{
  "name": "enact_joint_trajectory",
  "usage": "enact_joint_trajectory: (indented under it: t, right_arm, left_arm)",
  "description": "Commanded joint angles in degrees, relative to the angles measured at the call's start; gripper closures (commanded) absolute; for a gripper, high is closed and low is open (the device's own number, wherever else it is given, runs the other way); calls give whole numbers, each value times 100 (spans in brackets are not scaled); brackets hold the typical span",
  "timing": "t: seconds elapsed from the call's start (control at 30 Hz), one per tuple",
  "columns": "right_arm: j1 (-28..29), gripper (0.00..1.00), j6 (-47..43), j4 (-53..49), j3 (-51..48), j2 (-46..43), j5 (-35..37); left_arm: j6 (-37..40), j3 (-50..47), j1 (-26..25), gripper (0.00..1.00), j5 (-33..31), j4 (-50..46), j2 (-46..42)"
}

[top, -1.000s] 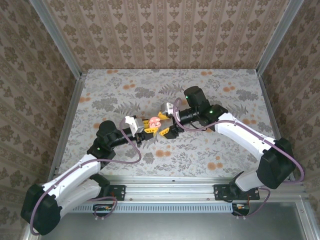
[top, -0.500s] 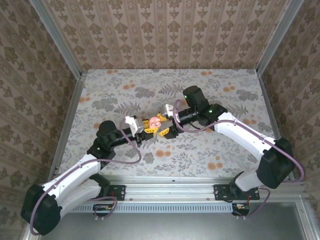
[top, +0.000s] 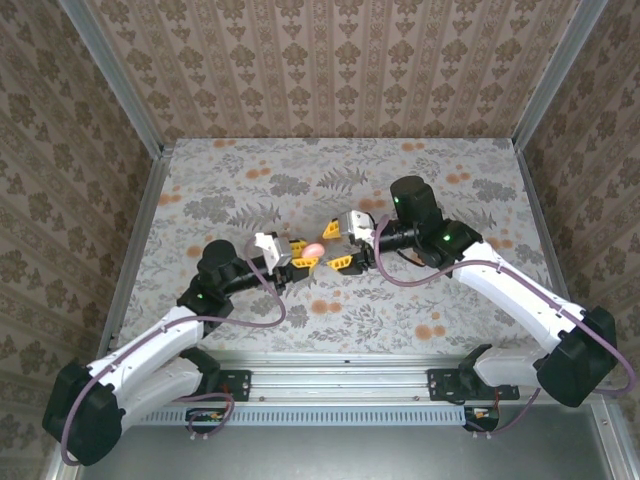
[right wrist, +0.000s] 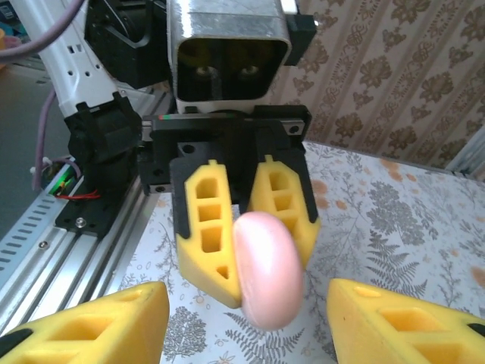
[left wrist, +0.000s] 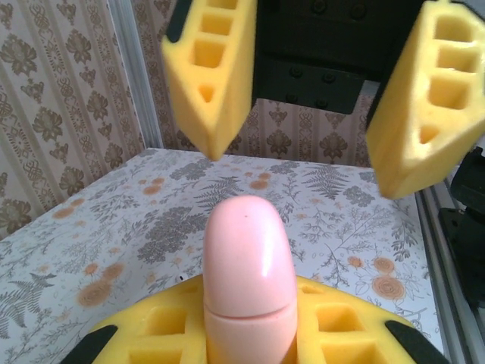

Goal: Insert the wireless bluetooth earbuds into the charging case

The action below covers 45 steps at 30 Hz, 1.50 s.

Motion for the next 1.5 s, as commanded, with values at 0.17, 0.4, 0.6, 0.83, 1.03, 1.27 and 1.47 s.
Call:
enact_joint_trajectory:
  t: [0.17,0.4,0.6,0.83,1.03,1.27,1.47]
  right_arm:
    - [-47,49,-303,-243,400,318,-134]
    - [-43,61,-308,-232,526,502,-515]
    - [-29,67,-378,-401,529,526,-627]
    - [23,77,-671,-796,511,602,-571]
    - [178,81,-919,-1133,630,698,-287]
    - [248,73,-845,-1054,644,692,-217]
    - [0,55,-490,-699,557,496,-447]
  left_arm:
    - [167,197,-80,93,154,26,2]
    - [220,232,-97,93,106,-29,-24]
    - [257,237,-97,93,57,-54,-11]
    - [269,249,-98,93,17,-21,-4]
    - [291,294,-98,93,13,-46,-11]
    - [288,320,-98,93,37,-35,-23]
    - [384,338,-106,93,74,-225,-118]
